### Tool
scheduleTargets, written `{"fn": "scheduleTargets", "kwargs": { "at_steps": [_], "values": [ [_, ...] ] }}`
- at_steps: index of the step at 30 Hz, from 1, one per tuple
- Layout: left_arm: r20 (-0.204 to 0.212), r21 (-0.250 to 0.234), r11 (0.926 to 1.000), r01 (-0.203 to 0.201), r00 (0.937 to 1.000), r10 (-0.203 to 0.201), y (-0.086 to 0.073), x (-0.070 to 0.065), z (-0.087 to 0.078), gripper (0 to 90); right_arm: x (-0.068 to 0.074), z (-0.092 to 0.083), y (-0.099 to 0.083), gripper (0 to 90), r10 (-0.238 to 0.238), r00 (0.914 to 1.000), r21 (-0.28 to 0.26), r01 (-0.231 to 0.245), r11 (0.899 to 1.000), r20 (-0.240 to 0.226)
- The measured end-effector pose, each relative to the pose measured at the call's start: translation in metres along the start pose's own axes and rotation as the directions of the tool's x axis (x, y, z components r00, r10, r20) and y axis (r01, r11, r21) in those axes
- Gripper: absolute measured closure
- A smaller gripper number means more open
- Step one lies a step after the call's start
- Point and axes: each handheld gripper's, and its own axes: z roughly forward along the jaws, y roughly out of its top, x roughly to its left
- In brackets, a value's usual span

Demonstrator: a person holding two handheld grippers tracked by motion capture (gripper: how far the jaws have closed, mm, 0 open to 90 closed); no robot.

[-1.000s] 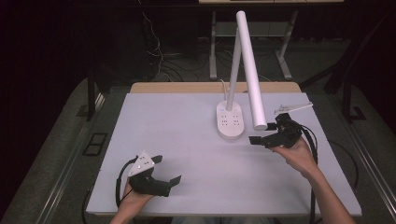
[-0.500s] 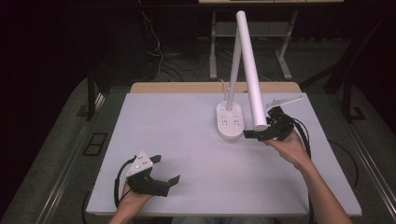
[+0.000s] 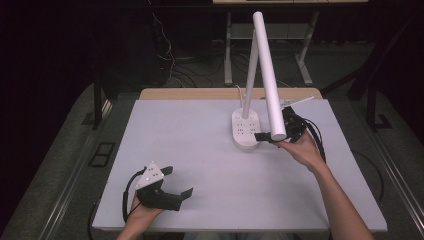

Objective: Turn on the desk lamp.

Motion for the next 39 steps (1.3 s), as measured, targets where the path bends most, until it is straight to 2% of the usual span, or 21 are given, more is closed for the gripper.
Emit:
{"fn": "scheduleTargets", "kwargs": {
  "at_steps": [13,16,17,21,26,32,39],
  "values": [
    [0.012,0.009,0.9999,-0.008,0.9999,0.008,0.0,-0.003,0.003,0.0,-0.018,0.015,0.017,0.0,0.027,0.9995,0.005,-0.027,1.0,0.014],
    [0.012,0.011,0.9999,-0.012,0.9999,0.012,0.0,-0.003,0.003,0.0,-0.024,0.015,0.018,7.5,0.037,0.9989,-0.011,-0.036,0.999,0.031],
    [0.011,0.012,0.9998,-0.014,0.9998,0.013,0.0,-0.003,0.003,0.0,-0.024,0.015,0.018,15.1,0.039,0.9982,-0.018,-0.038,0.999,0.045],
    [0.009,0.009,0.9999,-0.01,0.9999,0.01,0.0,-0.002,0.002,0.0,-0.03,0.021,0.019,24.6,0.01,0.9959,-0.007,-0.009,1.0,0.09],
    [0.011,0.007,0.9999,-0.01,0.9999,0.01,0.0,-0.002,0.002,0.0,-0.036,0.026,0.018,38.1,0.038,0.9949,-0.04,-0.035,0.999,0.093],
    [0.012,0.007,0.9999,-0.012,0.9999,0.012,0.0,-0.001,0.002,0.0,-0.043,0.034,0.018,46.9,0.055,0.9935,-0.069,-0.048,0.996,0.1],
    [0.013,0.005,0.9999,-0.011,0.9999,0.011,0.0,-0.002,0.002,0.0,-0.05,0.041,0.024,53.0,0.071,0.991,-0.066,-0.064,0.996,0.114]
  ]
}}
